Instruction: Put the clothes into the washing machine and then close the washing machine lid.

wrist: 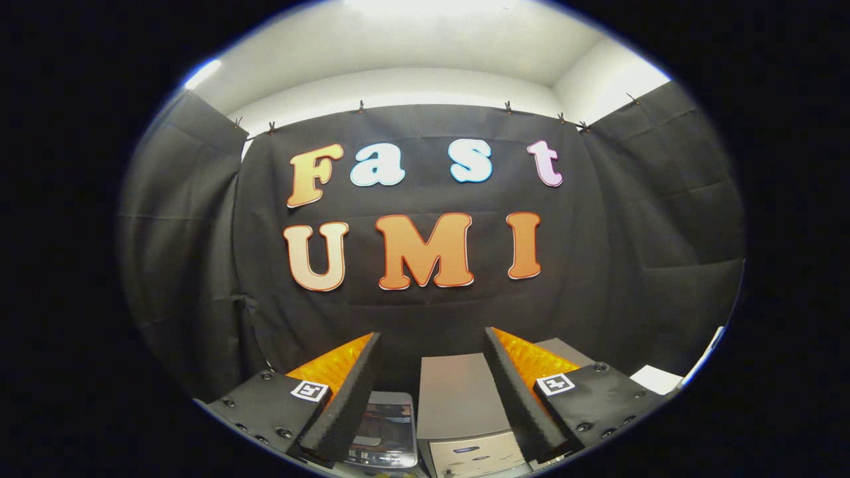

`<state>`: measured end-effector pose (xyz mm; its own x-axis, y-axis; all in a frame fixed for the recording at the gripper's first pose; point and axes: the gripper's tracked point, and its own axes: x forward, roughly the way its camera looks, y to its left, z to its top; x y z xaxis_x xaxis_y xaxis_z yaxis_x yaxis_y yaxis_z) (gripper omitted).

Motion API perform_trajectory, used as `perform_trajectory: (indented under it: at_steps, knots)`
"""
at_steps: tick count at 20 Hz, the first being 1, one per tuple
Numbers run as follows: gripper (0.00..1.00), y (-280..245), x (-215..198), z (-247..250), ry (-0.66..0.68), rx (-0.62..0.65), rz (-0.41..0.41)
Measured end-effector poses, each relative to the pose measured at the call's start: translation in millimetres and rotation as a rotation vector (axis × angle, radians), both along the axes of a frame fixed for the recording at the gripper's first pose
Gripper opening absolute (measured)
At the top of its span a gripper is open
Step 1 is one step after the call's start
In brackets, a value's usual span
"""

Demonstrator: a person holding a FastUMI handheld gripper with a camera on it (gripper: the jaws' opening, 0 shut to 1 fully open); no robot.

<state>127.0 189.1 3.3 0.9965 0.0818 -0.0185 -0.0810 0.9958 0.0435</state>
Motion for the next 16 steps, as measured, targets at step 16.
perform_trajectory:
  at_steps: [16]
  knots:
    - [0.98, -117.1, -63.1, -1.6, -0.014, 0.034, -0.051]
